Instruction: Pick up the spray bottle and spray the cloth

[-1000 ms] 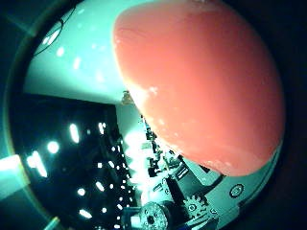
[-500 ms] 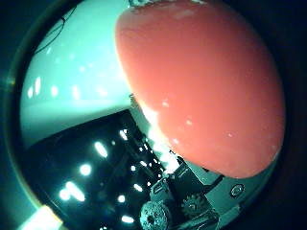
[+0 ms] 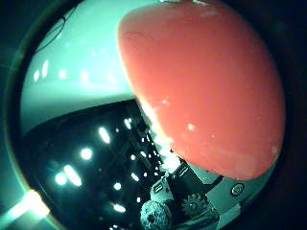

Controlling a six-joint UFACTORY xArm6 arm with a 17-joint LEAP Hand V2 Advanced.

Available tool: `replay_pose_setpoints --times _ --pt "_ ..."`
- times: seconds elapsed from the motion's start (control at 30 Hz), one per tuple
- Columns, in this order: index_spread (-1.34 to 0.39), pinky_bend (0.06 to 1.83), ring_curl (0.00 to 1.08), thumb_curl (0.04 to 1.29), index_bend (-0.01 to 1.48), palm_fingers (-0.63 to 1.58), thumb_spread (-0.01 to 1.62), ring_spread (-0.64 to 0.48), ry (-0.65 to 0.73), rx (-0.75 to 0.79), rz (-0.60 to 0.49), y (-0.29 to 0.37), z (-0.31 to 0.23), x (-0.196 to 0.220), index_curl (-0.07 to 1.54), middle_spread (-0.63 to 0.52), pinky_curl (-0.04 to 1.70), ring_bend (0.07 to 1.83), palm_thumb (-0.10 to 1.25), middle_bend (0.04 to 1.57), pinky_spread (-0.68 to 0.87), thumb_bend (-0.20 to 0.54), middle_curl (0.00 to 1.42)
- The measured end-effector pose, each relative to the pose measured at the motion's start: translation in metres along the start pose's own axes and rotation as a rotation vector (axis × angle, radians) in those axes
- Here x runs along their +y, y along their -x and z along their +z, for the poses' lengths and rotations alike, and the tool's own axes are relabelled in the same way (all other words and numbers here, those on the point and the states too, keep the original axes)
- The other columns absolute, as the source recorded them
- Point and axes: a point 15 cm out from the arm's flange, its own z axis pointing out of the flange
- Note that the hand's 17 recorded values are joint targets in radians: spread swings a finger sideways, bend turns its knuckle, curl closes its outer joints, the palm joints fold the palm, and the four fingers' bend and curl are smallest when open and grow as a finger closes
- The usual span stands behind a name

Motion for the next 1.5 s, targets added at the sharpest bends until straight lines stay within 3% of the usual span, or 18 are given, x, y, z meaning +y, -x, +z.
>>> replay_pose_setpoints --times 0.37,0.67,0.97,1.23,1.5 --pt "-0.27 1.31 0.63 1.07 1.18 1.20 0.90 -0.20 0.088 -0.040 0.138 -0.067 0.037 -0.038 0.69 -0.20 0.65 1.47 0.99 1.35 -0.30 -0.010 0.77" --pt "-0.27 1.32 0.63 1.07 1.19 1.20 0.91 -0.20 0.084 -0.039 0.108 -0.062 0.037 -0.035 0.69 -0.20 0.64 1.47 0.98 1.35 -0.31 -0.010 0.77" --pt "-0.27 1.32 0.63 1.07 1.19 1.20 0.93 -0.21 0.094 0.003 -0.127 -0.006 0.062 -0.009 0.69 -0.20 0.64 1.47 0.99 1.35 -0.31 -0.009 0.77" --pt "-0.27 1.32 0.64 1.07 1.19 1.19 0.94 -0.21 -0.034 0.085 -0.348 0.057 0.089 -0.005 0.69 -0.20 0.65 1.47 0.99 1.35 -0.31 -0.009 0.77" --pt "-0.27 1.32 0.64 1.07 1.19 1.19 0.94 -0.21 -0.042 0.098 -0.582 0.119 0.180 0.012 0.69 -0.20 0.65 1.46 0.98 1.35 -0.31 -0.009 0.77"
